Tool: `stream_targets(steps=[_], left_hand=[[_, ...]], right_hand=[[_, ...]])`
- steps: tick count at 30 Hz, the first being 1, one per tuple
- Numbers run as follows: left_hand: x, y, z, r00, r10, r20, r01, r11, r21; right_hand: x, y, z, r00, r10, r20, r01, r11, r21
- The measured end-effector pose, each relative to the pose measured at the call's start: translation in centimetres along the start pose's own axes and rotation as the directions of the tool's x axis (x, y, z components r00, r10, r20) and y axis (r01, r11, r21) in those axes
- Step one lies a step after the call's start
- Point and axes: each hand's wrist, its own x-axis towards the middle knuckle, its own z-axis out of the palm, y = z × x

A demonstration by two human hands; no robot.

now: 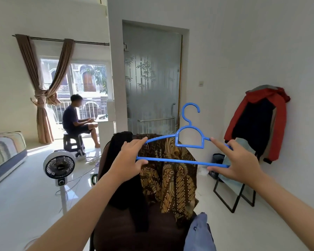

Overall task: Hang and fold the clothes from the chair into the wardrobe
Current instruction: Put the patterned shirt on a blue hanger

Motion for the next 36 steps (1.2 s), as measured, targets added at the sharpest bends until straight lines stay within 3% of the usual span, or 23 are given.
stream_targets(steps=[5,13,22,28,36], left_hand=[[4.3,-6.2,5.7,0.984,-0.124,-0.124,0.12,0.992,-0.046],[9.8,-14.4,14.4,0.957,-0.288,-0.035,0.286,0.956,-0.058],[14.0,-17.1,20.8,0.929,-0.368,-0.045,0.369,0.929,0.029],[14.7,-17.8,21.6,0.937,-0.342,-0.077,0.332,0.936,-0.119],[10.2,-18.4,20.6,0.942,-0.335,-0.012,0.33,0.932,-0.147]], right_hand=[[3.9,1.8,5.3,0.991,0.133,-0.019,-0.134,0.991,-0.03],[8.3,4.8,11.8,0.946,0.324,-0.026,-0.325,0.941,-0.088],[9.5,6.2,16.6,0.946,0.324,0.024,-0.32,0.942,-0.097],[9.8,7.4,18.8,0.951,0.309,0.012,-0.306,0.948,-0.091],[9.0,7.9,20.3,0.937,0.33,0.111,-0.329,0.944,-0.026]])
